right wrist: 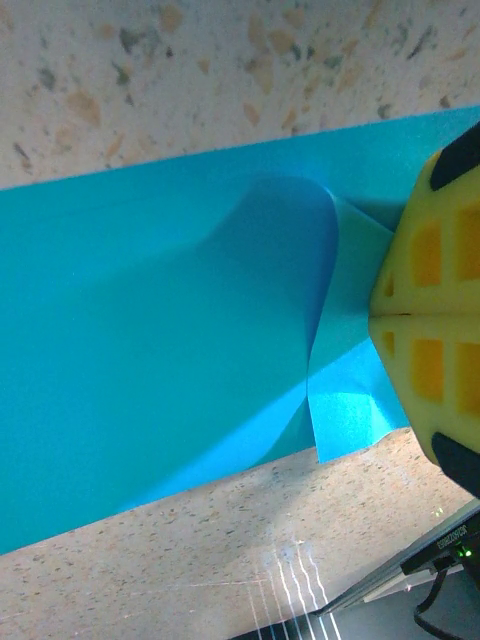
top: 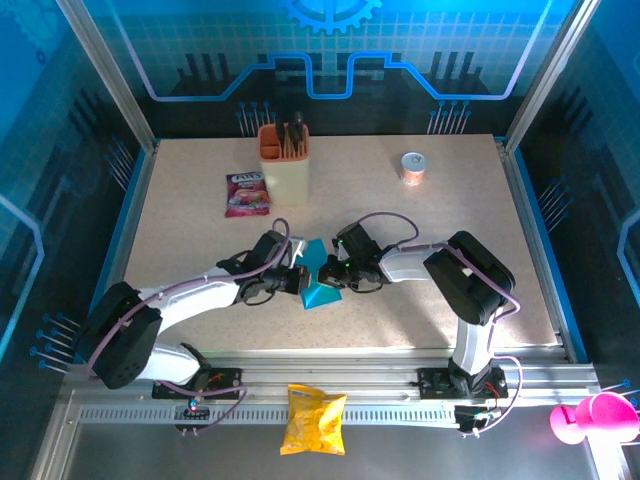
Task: Fold a paper plane with a square sheet of paper (pick it up from the middle)
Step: Fold the triangle a second time at the center of the table.
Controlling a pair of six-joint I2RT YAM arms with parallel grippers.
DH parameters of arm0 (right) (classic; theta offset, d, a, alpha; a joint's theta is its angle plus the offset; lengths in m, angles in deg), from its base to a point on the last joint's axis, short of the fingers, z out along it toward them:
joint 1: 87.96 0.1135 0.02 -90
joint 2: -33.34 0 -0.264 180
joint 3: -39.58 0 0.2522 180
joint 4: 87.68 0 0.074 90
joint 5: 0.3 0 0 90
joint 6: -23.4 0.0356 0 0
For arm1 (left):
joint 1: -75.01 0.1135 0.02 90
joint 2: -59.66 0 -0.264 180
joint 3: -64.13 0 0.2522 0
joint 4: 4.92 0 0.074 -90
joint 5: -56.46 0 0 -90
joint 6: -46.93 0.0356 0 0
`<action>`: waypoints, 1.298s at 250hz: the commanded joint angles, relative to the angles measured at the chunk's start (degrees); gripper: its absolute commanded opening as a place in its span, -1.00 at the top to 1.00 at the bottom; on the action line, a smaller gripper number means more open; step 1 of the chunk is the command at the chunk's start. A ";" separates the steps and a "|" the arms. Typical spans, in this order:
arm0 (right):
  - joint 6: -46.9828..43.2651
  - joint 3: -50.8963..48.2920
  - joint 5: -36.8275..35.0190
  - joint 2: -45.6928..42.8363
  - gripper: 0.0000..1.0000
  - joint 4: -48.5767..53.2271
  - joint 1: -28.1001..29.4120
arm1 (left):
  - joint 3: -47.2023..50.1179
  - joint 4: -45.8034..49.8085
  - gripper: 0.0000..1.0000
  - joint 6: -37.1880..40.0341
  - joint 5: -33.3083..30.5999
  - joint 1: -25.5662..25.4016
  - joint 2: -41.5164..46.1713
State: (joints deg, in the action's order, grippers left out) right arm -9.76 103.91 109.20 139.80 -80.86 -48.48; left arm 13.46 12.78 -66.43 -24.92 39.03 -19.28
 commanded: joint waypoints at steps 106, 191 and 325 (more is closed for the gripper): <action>0.85 -1.99 -3.42 1.88 1.00 4.61 0.59 | 0.47 -7.30 1.00 -1.54 1.00 -4.45 -8.88; 1.24 -2.67 -4.02 1.27 1.00 4.86 0.70 | 6.19 -10.23 1.00 -2.99 -1.41 -4.44 -10.73; 1.72 -2.67 -5.01 1.28 1.00 5.63 0.72 | 13.51 -11.42 1.00 -7.93 -0.43 -6.30 -5.13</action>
State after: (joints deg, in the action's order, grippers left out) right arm -8.47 103.51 109.05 139.75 -81.47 -47.91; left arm 23.91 -4.27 -72.42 -25.34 33.69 -25.13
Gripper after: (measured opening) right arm 0.061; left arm 0.051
